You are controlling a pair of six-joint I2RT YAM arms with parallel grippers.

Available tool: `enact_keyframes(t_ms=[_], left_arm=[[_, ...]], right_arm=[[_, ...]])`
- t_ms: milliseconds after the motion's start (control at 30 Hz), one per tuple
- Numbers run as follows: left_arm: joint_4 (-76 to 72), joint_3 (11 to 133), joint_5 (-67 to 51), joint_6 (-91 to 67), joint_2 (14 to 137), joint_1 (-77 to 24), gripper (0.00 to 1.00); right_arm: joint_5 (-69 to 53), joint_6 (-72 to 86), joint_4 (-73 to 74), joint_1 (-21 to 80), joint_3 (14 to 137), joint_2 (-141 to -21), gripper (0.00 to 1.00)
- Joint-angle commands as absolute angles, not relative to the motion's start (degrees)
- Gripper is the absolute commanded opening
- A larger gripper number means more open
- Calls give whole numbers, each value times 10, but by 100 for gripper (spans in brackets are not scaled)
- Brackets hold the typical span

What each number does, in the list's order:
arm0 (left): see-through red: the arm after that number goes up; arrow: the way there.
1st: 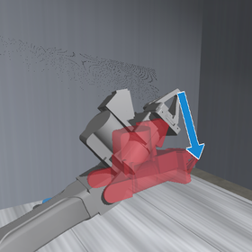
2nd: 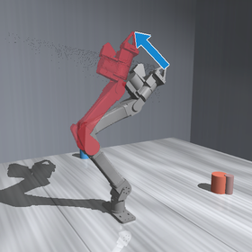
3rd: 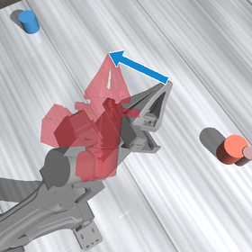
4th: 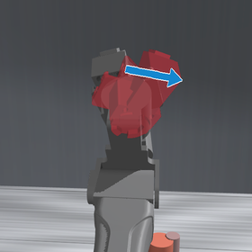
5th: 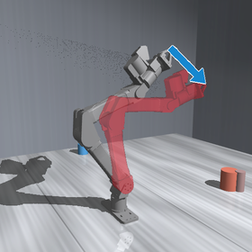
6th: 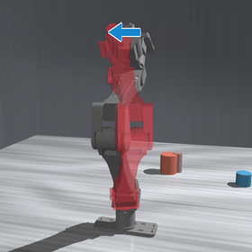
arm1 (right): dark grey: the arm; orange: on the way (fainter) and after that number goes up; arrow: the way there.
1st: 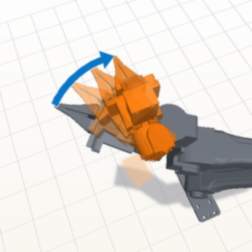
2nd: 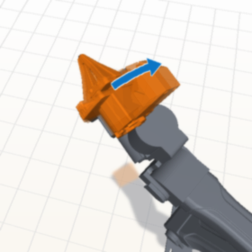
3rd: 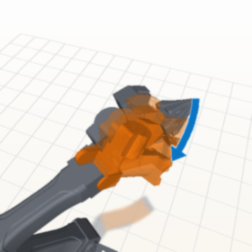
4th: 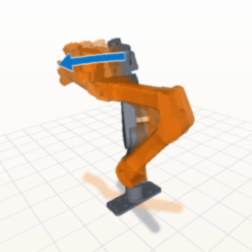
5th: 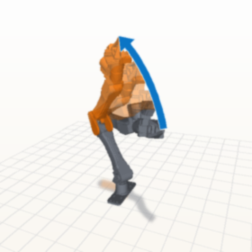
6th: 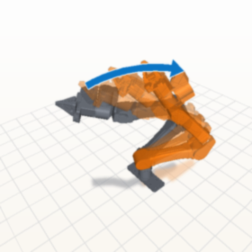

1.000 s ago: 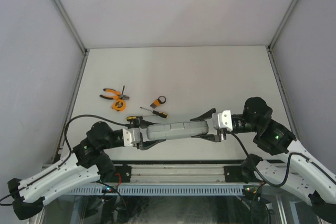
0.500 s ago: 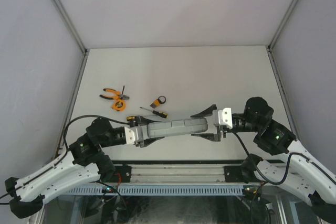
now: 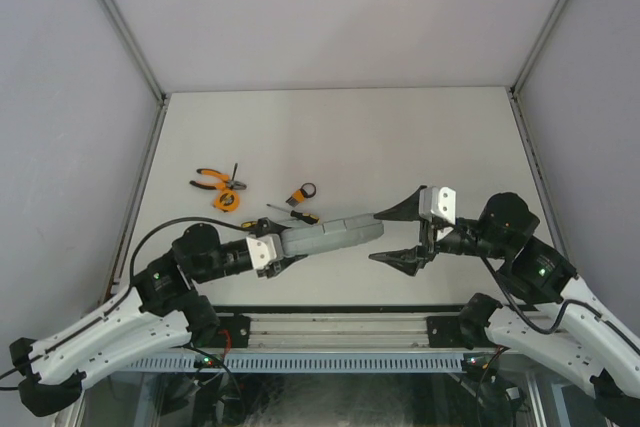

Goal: Sort the tools into containers
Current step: Open the storage box at the center of the board.

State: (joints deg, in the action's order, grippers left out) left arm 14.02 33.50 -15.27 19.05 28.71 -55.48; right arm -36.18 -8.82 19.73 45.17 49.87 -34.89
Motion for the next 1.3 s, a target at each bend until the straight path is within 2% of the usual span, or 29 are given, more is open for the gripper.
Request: enact_keyframes(t_ms=[0, 100, 300, 400, 667, 800, 1067, 1267], left_arm=[[77, 348, -121, 184, 278, -554, 0], [72, 348, -101, 177, 280, -554, 0], [84, 356, -108, 192, 283, -554, 0], [78, 349, -98, 197, 277, -554, 0], [77, 347, -72, 264, 257, -554, 0], [81, 349, -74, 322, 259, -554, 0], [44, 319, -86, 443, 229, -554, 0], [18, 300, -103, 534, 213, -554, 0]], right_arm=[[-321, -6, 208, 455, 501, -346, 69], [-317, 29, 208, 455, 483, -344, 69], [-259, 105, 186, 455, 440, -315, 80], [-299, 66, 188, 455, 437, -293, 82], [-235, 71, 164, 455, 440, -235, 82], [-227, 51, 136, 455, 440, -225, 85], [-280, -4, 47, 469, 446, -249, 82], [-312, -102, 81, 504, 498, -315, 77]])
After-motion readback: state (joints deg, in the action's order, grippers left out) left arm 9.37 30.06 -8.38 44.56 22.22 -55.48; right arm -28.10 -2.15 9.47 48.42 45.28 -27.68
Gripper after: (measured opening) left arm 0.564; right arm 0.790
